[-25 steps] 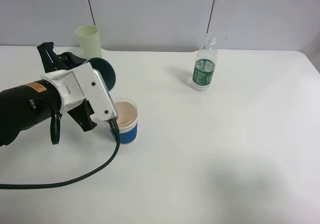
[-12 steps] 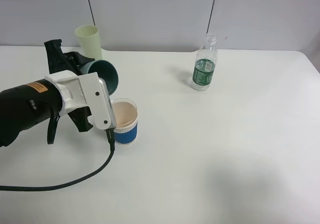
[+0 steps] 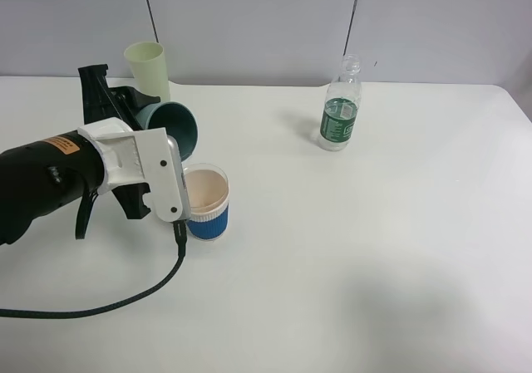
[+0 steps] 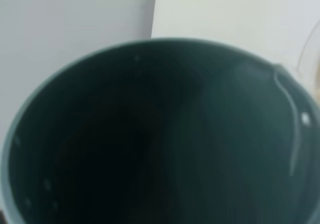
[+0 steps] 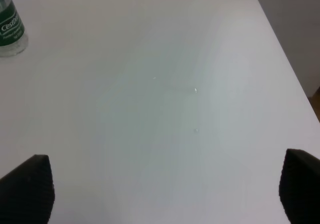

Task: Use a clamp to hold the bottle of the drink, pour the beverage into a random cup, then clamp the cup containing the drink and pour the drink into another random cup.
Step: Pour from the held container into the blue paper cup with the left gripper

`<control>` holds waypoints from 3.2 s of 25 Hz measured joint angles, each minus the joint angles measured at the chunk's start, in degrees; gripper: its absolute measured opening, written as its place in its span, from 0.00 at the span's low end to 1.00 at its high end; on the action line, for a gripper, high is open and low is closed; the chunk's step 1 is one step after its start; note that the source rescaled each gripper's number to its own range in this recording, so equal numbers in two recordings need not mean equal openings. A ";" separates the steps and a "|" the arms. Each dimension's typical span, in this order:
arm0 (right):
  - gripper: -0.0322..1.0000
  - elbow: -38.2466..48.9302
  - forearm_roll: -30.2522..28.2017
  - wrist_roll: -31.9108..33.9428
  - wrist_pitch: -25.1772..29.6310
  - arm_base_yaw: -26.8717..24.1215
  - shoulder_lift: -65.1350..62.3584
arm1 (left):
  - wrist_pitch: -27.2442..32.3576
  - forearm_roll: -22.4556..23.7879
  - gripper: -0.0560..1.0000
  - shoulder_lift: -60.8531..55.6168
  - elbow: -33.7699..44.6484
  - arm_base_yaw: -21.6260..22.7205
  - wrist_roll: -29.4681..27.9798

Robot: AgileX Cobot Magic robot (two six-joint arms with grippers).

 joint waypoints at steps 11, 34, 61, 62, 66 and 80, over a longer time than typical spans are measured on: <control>0.82 0.00 0.00 0.00 0.00 0.00 0.00 | -0.17 -0.06 0.07 0.00 0.00 0.00 2.96; 0.82 0.00 0.00 0.00 0.00 0.00 0.00 | -3.33 -2.88 0.07 0.00 0.00 0.00 8.58; 0.82 0.00 0.00 0.00 0.00 0.00 0.00 | -4.62 -0.70 0.07 -0.06 0.00 0.00 16.79; 0.82 0.00 0.00 0.00 0.00 0.00 0.00 | -4.62 -0.35 0.07 -0.06 0.00 0.00 16.84; 0.82 0.00 0.00 0.00 0.00 0.00 0.00 | -4.68 0.28 0.07 -0.06 0.00 0.00 16.83; 0.82 0.00 0.00 0.00 0.00 0.00 0.00 | -5.17 1.83 0.07 -0.06 0.00 0.00 21.81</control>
